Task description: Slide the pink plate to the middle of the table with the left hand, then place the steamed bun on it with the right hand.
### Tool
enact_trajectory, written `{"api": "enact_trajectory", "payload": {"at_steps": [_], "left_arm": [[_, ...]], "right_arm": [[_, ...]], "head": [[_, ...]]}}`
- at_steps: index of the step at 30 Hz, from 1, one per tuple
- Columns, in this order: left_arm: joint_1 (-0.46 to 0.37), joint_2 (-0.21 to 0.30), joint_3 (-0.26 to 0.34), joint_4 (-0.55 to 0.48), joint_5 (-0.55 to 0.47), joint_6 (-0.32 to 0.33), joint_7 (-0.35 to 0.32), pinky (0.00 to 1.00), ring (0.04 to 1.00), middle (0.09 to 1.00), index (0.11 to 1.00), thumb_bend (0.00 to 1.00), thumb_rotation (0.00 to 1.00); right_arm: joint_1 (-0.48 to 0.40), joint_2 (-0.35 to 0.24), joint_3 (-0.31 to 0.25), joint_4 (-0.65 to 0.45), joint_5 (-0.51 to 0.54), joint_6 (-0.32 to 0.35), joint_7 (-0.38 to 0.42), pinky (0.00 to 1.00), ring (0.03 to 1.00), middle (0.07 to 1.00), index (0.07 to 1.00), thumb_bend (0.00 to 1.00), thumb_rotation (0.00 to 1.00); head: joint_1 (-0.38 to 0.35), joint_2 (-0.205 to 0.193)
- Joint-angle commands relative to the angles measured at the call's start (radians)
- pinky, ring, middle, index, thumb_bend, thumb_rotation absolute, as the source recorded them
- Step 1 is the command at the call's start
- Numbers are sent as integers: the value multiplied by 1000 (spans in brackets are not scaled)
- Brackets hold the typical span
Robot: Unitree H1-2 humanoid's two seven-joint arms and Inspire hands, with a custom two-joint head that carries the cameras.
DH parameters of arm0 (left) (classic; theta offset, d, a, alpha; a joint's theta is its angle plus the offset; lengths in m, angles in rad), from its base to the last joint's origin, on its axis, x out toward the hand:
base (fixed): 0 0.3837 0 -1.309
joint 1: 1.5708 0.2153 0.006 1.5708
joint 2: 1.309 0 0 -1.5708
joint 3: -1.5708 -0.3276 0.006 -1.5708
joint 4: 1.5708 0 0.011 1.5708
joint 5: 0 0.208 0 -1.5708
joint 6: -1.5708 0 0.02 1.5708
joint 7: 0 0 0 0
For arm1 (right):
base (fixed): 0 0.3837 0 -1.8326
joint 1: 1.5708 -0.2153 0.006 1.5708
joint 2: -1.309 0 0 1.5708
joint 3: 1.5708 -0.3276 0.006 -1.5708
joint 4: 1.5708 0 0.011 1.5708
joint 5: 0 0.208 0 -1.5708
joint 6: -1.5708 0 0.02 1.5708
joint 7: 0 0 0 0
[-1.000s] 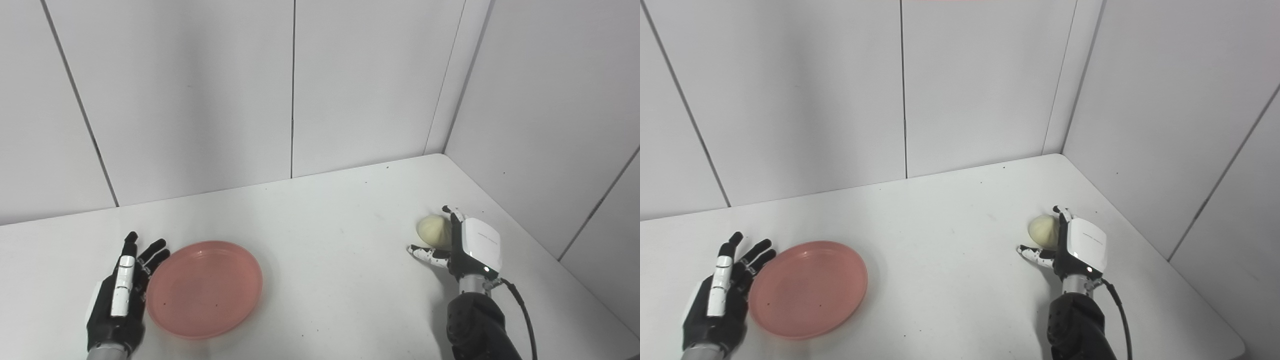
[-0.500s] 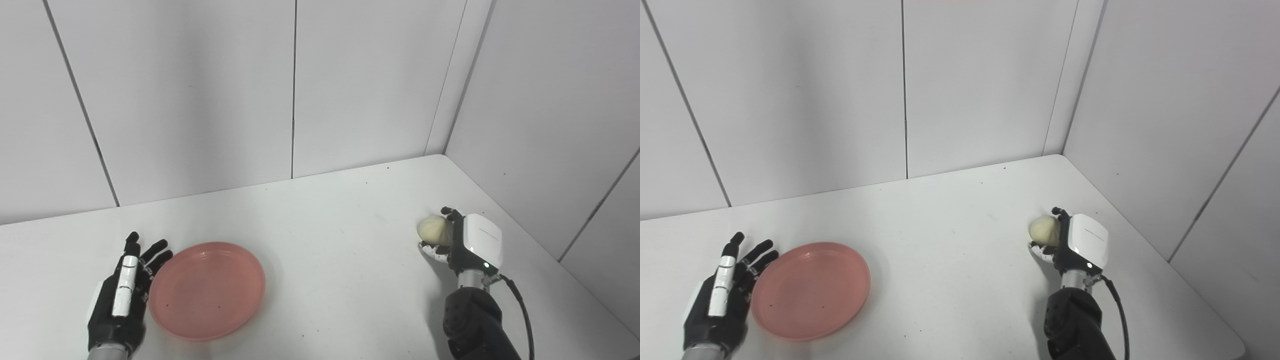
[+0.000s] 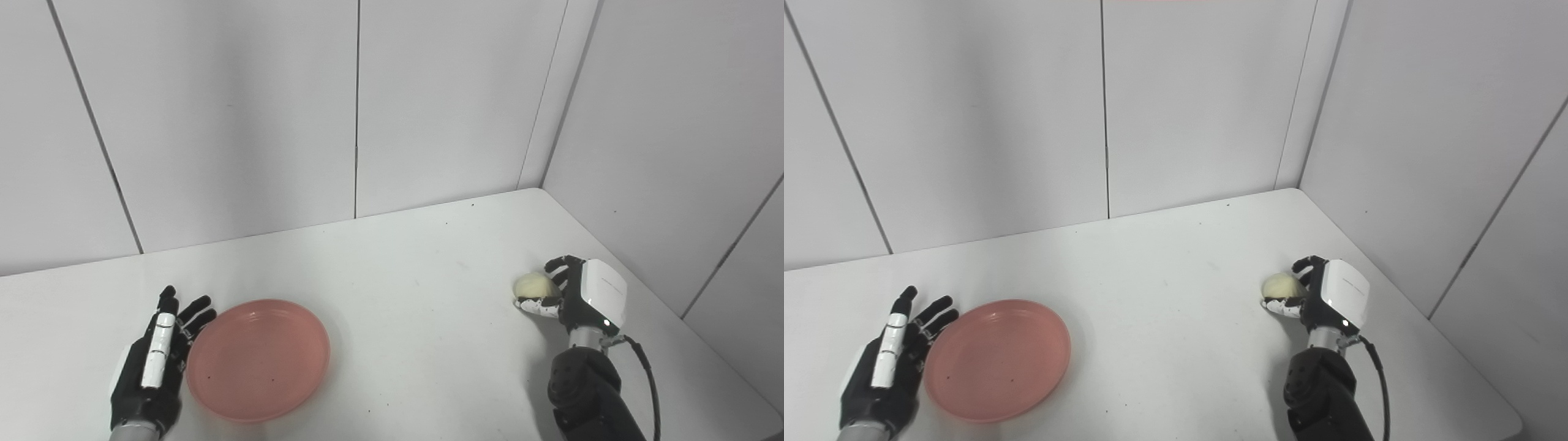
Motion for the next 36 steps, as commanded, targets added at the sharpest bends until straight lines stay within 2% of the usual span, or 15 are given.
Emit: {"api": "enact_trajectory", "payload": {"at_steps": [1,8,10,12,14,18,20,22,27,29,31,32,34,36], "left_arm": [[-7,0,-7,-10,1,4,-3,836,814,822,992,751,795],[-7,3,-11,-8,3,5,-6,834,811,821,998,764,807],[-7,2,-13,-13,3,8,-5,831,809,820,997,765,804],[-7,1,-14,-15,4,10,-3,822,808,820,1000,761,806],[-8,-1,-15,-12,4,8,-3,821,806,818,1000,762,803],[-9,-8,-17,-12,6,8,3,818,803,815,995,757,798],[-8,-11,-21,-14,9,9,4,810,801,815,991,755,802],[-9,-14,-25,-13,13,9,7,811,804,821,998,753,808],[-10,-27,-40,-17,28,14,22,806,807,829,1000,734,818],[-9,-39,-52,-21,45,18,34,802,807,833,1000,717,829],[-8,-47,-61,-24,55,20,43,797,806,835,1000,702,844],[-8,-56,-67,-23,61,21,48,803,807,838,1000,685,850],[-9,-72,-79,-16,72,16,58,814,811,842,1000,666,860],[-11,-84,-88,-7,81,8,65,818,812,844,1000,634,867]], "right_arm": [[-20,-15,-2,-18,-4,16,25,276,368,467,536,511,0],[-18,-16,-5,-36,13,11,41,227,347,445,543,507,0],[-12,-19,-3,-56,32,-20,37,223,348,447,543,506,0],[-5,-24,5,-90,36,-45,32,242,356,455,543,507,0],[-2,-21,16,-141,32,-43,36,252,425,460,511,515,0],[6,-14,58,-264,-2,-51,39,258,444,430,507,516,0],[9,-12,77,-310,4,-105,32,282,385,454,527,512,0],[11,-7,90,-356,13,-151,33,349,396,460,529,514,0],[11,10,119,-457,5,-197,60,342,382,463,542,511,0],[19,21,134,-474,32,-299,33,357,392,479,538,512,0],[25,28,134,-471,47,-370,14,374,407,505,518,514,0],[32,34,141,-453,71,-450,-6,401,425,517,502,514,0],[45,41,159,-429,94,-579,-34,429,437,510,500,515,0],[54,46,169,-426,100,-644,-35,431,424,490,521,515,0]], "head": [[1,1],[2,1],[3,2],[10,2],[14,1],[28,0],[38,3],[57,7],[98,15],[148,21],[154,21],[203,28],[235,31],[265,35]]}}
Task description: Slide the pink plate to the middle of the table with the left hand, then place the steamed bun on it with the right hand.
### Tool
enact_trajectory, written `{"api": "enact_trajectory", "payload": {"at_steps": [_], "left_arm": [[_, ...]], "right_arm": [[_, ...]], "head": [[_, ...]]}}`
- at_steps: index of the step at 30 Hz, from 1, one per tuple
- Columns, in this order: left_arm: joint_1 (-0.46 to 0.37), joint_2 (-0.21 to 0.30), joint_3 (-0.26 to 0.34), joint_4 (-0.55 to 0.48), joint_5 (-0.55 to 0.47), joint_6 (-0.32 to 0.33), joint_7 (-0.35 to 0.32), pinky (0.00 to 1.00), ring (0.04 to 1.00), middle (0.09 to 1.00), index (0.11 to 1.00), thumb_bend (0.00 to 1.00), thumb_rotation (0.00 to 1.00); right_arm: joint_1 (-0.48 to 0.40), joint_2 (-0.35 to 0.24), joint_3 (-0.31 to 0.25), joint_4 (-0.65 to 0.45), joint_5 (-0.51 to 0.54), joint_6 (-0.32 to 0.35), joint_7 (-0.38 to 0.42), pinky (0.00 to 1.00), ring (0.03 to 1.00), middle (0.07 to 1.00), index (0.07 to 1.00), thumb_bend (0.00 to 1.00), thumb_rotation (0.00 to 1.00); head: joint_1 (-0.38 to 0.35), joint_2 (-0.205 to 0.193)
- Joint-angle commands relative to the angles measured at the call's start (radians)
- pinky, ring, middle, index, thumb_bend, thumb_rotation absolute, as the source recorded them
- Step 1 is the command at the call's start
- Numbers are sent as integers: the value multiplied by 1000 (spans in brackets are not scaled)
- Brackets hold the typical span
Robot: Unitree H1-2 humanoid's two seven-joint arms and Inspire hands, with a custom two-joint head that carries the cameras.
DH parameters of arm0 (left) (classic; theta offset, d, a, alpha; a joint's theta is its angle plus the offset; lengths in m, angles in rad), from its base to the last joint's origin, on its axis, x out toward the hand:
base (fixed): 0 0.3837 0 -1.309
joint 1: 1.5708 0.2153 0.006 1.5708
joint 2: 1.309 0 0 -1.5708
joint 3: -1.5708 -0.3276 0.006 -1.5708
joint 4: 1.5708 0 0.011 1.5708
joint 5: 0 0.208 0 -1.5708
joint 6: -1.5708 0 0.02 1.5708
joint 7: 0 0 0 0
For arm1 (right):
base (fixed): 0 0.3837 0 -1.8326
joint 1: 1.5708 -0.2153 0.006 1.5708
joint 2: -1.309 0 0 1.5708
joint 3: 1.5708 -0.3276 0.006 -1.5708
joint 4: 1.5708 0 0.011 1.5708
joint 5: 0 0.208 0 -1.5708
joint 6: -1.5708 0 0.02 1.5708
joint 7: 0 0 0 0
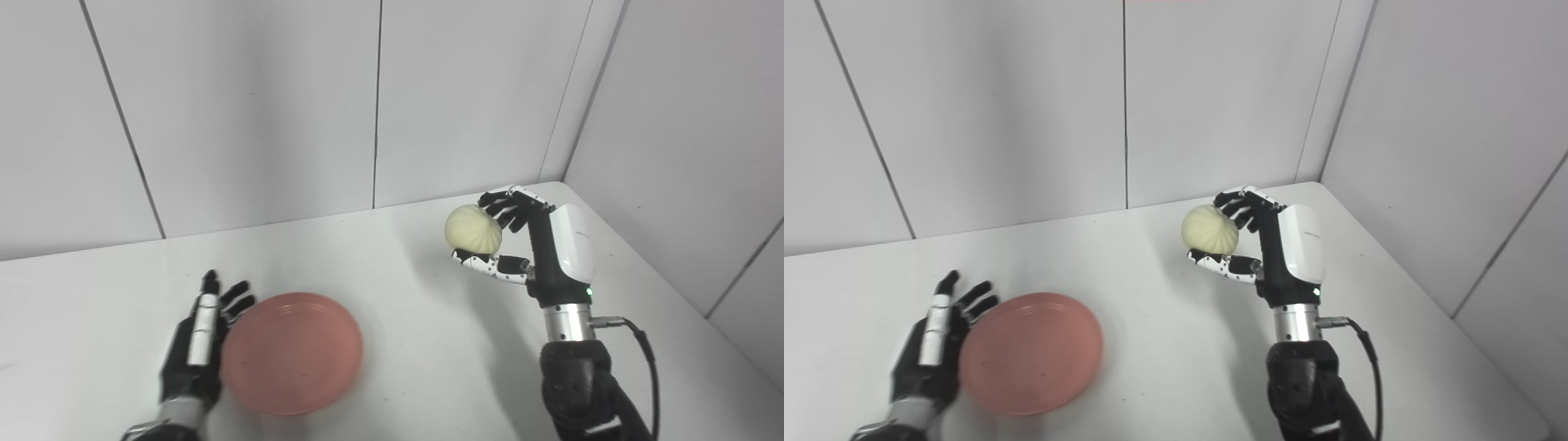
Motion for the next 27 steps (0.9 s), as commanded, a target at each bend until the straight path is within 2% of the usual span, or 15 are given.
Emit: {"api": "enact_trajectory", "payload": {"at_steps": [1,3,8,12,15,21,27], "left_arm": [[-14,-24,-16,3,21,-7,18,819,812,844,1000,628,868],[-16,-36,-21,10,34,-12,29,803,803,840,1000,610,866],[-16,-56,-33,16,55,-13,45,795,779,838,996,601,850],[-17,-64,-41,15,72,-9,56,787,769,832,990,590,849],[-18,-68,-44,11,79,0,59,780,767,834,991,590,850],[-21,-74,-45,23,77,-6,60,779,757,823,995,590,841],[-21,-76,-48,25,83,-10,62,769,769,814,992,609,839]], "right_arm": [[-8,9,18,-36,5,-132,-18,431,422,488,524,514,0],[-7,30,47,-60,3,-155,11,441,417,494,524,514,0],[-20,75,109,-94,13,-167,94,379,398,492,532,512,0],[-39,112,145,-101,3,-178,141,469,417,490,519,515,0],[-48,142,177,-102,14,-170,188,365,400,504,523,512,0],[-44,159,214,-28,16,-233,210,326,388,500,532,511,0],[-37,149,237,60,26,-283,239,323,383,501,539,510,0]], "head": [[36,6],[57,10],[96,21],[115,26],[127,29],[141,31],[149,30]]}}
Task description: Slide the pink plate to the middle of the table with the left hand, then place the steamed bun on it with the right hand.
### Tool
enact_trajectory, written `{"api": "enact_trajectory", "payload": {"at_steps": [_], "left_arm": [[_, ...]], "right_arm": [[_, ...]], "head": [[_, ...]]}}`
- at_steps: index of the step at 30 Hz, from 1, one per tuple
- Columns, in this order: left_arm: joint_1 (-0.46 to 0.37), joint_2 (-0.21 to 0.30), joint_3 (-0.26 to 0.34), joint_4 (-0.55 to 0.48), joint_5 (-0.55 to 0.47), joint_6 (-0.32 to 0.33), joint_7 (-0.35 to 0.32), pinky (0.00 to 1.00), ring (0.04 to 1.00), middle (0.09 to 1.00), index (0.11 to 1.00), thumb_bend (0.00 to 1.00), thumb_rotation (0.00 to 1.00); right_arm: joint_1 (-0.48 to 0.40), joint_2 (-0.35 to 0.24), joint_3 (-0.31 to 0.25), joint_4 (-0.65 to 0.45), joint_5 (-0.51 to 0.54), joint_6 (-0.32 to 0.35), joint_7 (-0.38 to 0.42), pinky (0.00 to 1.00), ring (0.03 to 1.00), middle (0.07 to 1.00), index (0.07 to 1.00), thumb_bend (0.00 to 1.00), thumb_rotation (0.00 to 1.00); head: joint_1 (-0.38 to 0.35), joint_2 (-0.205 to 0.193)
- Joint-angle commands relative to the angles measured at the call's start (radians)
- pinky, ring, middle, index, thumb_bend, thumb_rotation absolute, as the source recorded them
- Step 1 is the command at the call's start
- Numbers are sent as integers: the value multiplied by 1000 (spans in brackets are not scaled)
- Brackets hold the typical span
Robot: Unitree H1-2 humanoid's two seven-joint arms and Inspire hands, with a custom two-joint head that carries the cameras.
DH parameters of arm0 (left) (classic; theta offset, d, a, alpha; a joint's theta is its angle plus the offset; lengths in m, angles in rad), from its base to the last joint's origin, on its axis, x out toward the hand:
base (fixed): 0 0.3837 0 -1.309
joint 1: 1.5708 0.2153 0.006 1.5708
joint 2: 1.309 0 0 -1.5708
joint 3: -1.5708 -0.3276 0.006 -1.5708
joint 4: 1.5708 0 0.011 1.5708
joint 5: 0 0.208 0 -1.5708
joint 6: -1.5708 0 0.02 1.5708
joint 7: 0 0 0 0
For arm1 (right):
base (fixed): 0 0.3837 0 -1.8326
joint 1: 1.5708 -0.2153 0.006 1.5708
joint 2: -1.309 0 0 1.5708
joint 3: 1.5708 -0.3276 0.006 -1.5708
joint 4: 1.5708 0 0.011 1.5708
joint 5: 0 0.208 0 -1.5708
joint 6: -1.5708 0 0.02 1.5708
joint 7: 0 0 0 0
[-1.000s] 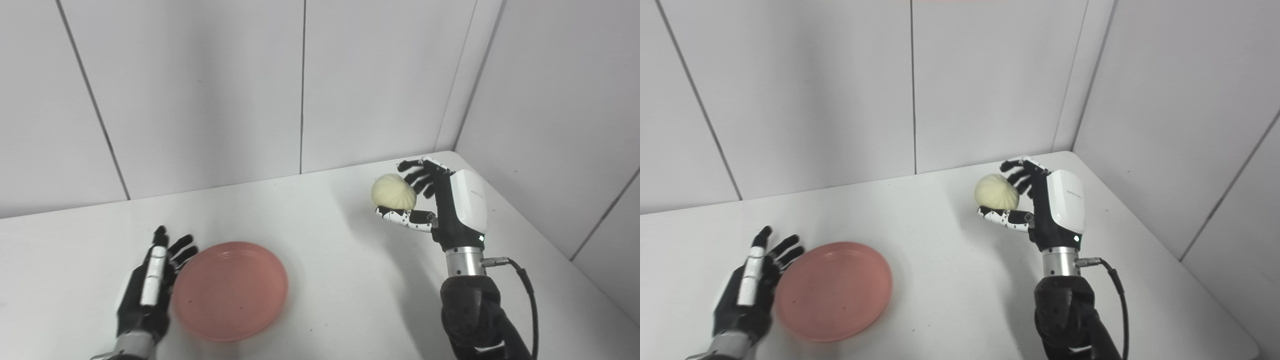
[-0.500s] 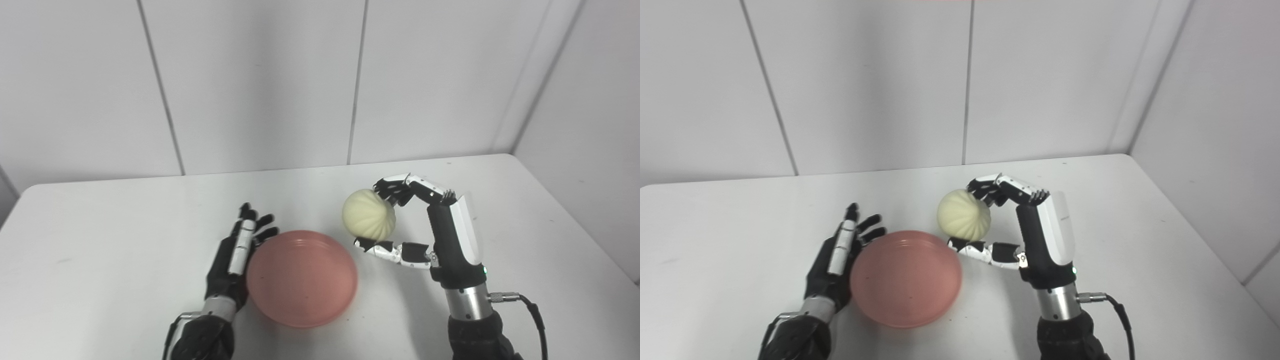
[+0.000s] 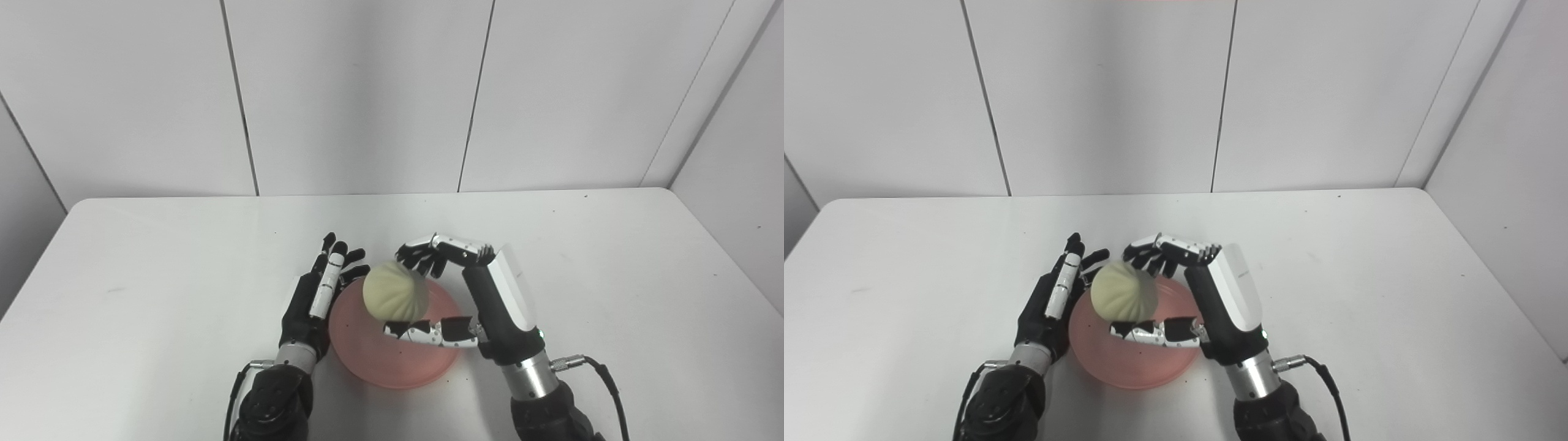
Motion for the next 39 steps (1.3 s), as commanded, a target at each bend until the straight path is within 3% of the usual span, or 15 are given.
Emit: {"api": "enact_trajectory", "payload": {"at_steps": [1,8,10,19,32,34,37,39], "left_arm": [[-17,-15,-7,4,11,-3,5,768,768,813,994,611,838],[-17,-12,-5,7,7,-5,0,780,761,819,998,621,841],[-16,-13,-5,6,6,-4,0,775,756,817,998,611,840],[-17,-9,-9,16,12,-12,-1,773,752,822,986,608,842],[-20,-10,-9,26,6,-15,-4,777,752,821,983,619,837],[-19,-9,-10,23,8,-13,-4,781,755,823,985,609,839],[-18,-9,-11,19,8,-10,-5,780,757,824,984,615,841],[-18,-9,-12,16,8,-6,-6,782,760,826,987,614,844]], "right_arm": [[-18,-5,0,6,12,-55,5,308,415,478,524,513,0],[-26,-22,-4,103,-28,-50,19,309,449,461,507,517,0],[-28,-31,-6,127,-62,-38,18,325,401,496,530,511,0],[-30,-23,-19,198,-128,-30,-19,321,384,508,541,509,0],[-32,-32,-15,220,-151,-39,-39,364,394,511,540,512,0],[-29,-34,-15,208,-155,-25,-25,431,425,509,516,518,0],[-23,-38,-13,172,-163,21,19,537,605,660,497,523,133],[-19,-38,-12,150,-170,45,39,624,694,730,627,790,258]], "head": [[1,-1],[-5,-1],[-5,-1],[-6,-4],[-4,-7],[-5,-6],[-7,-5],[-8,-4]]}}
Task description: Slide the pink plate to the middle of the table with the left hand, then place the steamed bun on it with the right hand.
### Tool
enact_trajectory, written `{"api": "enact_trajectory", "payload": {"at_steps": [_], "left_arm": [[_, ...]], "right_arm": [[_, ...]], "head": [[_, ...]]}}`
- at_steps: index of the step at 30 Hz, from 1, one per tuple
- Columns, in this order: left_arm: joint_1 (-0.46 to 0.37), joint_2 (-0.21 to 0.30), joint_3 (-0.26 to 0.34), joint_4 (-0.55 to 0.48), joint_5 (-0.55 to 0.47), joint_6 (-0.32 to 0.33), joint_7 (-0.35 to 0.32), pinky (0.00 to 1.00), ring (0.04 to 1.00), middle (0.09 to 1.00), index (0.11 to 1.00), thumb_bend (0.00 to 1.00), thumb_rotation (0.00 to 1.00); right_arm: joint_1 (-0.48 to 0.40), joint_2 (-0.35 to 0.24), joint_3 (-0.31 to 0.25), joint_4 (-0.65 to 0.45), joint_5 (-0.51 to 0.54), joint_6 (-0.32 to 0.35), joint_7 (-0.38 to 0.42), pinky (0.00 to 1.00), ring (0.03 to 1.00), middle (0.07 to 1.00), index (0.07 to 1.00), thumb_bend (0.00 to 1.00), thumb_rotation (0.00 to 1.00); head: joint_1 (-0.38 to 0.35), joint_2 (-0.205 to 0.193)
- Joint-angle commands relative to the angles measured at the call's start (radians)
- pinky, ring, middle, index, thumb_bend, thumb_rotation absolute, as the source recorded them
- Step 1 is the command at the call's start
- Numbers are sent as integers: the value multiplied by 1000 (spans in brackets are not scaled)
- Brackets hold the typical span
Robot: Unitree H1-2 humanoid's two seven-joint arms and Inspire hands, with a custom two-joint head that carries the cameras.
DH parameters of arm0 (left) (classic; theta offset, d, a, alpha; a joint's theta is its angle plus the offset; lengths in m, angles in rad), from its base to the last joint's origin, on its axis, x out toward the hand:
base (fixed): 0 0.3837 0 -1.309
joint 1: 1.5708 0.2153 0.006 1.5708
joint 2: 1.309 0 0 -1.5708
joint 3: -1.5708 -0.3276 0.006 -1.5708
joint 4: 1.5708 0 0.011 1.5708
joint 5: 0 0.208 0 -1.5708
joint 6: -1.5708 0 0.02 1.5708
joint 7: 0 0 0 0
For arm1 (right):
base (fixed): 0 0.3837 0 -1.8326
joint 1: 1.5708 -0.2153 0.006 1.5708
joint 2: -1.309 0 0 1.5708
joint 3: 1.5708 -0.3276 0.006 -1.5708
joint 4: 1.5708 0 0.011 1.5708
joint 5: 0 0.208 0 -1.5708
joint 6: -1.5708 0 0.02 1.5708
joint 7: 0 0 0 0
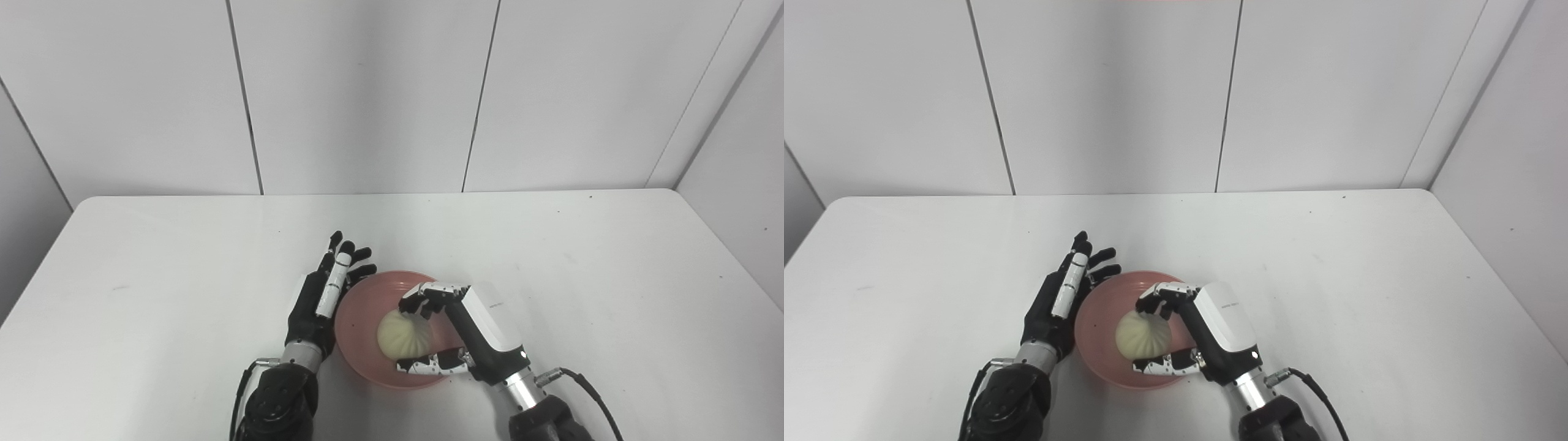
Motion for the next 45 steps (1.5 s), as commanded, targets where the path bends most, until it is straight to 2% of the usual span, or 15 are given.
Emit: {"api": "enact_trajectory", "payload": {"at_steps": [1,2,3,6,14,21,24,29,32,36,38,41,45], "left_arm": [[-14,-9,-8,-3,7,18,-4,782,762,827,989,612,846],[-14,-9,-8,-3,7,19,-4,782,763,827,990,611,847],[-14,-9,-9,-3,7,19,-5,782,765,828,990,610,847],[-15,-8,-10,1,7,14,-6,777,761,826,985,614,845],[-15,-5,-14,3,12,12,-7,777,758,825,982,627,850],[-13,-9,-10,-5,10,16,-6,771,753,822,981,626,837],[-13,-8,-11,-4,13,14,-5,772,751,820,980,627,838],[-10,-9,-11,-7,23,-3,4,763,754,816,971,618,833],[-4,-15,-7,-4,34,-44,21,777,773,813,963,587,803],[3,-17,-5,-3,50,-93,43,829,815,833,963,586,809],[5,-19,-2,-2,46,-105,46,884,851,860,967,580,813],[7,-20,1,-3,44,-104,49,940,894,906,963,596,811],[7,-15,-5,-3,59,-96,50,983,938,947,966,628,837]], "right_arm": [[-16,0,-5,-48,-2,24,8,662,721,749,650,835,288],[-16,0,-5,-56,-9,32,12,683,735,759,662,857,303],[-16,0,-5,-62,-13,38,14,761,770,786,687,883,355],[-17,-2,-5,-70,-29,41,13,830,800,809,708,910,429],[-17,-4,-6,-70,-50,47,18,826,804,813,717,914,530],[-12,3,-16,-99,-17,64,39,808,809,825,744,859,602],[-8,16,-29,-125,33,84,55,802,815,833,760,820,629],[-4,42,-72,-162,148,128,78,780,856,892,843,746,788],[-8,58,-113,-142,238,147,73,829,910,943,909,729,901],[-8,107,-170,-97,339,177,49,843,908,957,939,734,979],[-7,132,-197,-75,394,194,43,870,914,959,950,746,996],[-6,154,-226,-64,487,246,62,891,934,987,989,709,1000],[-11,160,-237,-64,538,306,74,927,970,1000,1000,672,1000]], "head": [[0,-1],[0,-1],[0,-1],[-1,-2],[-2,-1],[-3,2],[-3,2],[-7,1],[-10,1],[-18,0],[-21,1],[-22,2],[-24,1]]}}
